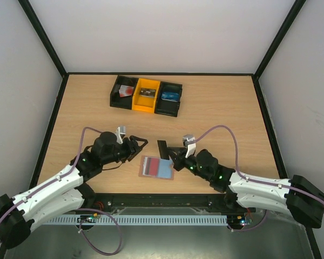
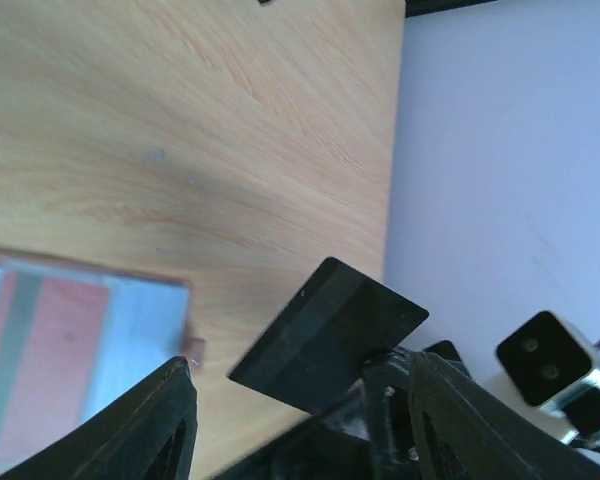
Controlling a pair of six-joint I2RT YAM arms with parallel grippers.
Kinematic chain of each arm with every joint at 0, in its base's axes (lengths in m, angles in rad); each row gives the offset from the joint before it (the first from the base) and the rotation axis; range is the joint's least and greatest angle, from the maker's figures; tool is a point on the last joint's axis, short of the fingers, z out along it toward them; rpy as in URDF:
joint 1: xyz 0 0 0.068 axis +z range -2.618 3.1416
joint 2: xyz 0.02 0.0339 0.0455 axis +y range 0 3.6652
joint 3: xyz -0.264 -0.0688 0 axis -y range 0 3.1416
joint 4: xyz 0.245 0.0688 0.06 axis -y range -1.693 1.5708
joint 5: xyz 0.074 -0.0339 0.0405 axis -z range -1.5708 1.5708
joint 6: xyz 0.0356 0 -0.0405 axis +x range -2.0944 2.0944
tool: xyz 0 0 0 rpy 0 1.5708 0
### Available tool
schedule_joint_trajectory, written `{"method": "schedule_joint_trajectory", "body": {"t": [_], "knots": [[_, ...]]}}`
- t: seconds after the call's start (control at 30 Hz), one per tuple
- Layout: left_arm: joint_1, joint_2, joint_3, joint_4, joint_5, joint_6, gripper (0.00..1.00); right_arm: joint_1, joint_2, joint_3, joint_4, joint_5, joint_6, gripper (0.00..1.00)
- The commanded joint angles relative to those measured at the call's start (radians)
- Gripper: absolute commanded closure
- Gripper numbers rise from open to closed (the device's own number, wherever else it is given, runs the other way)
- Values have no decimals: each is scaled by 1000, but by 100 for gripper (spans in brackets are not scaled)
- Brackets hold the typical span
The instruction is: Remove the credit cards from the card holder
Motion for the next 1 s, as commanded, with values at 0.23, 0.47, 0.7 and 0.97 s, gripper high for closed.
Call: {"method": "schedule_joint_trajectory", "body": {"t": [0.23,0.47,0.7,0.97], "knots": [[19,-24,-73,230,266,-377,37,106,40,-24,173,45,-556,98],[19,1,-125,319,292,-427,37,138,105,12,171,85,-631,98],[19,37,-170,384,308,-447,38,187,152,38,173,136,-685,98],[18,81,-259,462,308,-513,40,276,196,20,205,186,-746,98]]}}
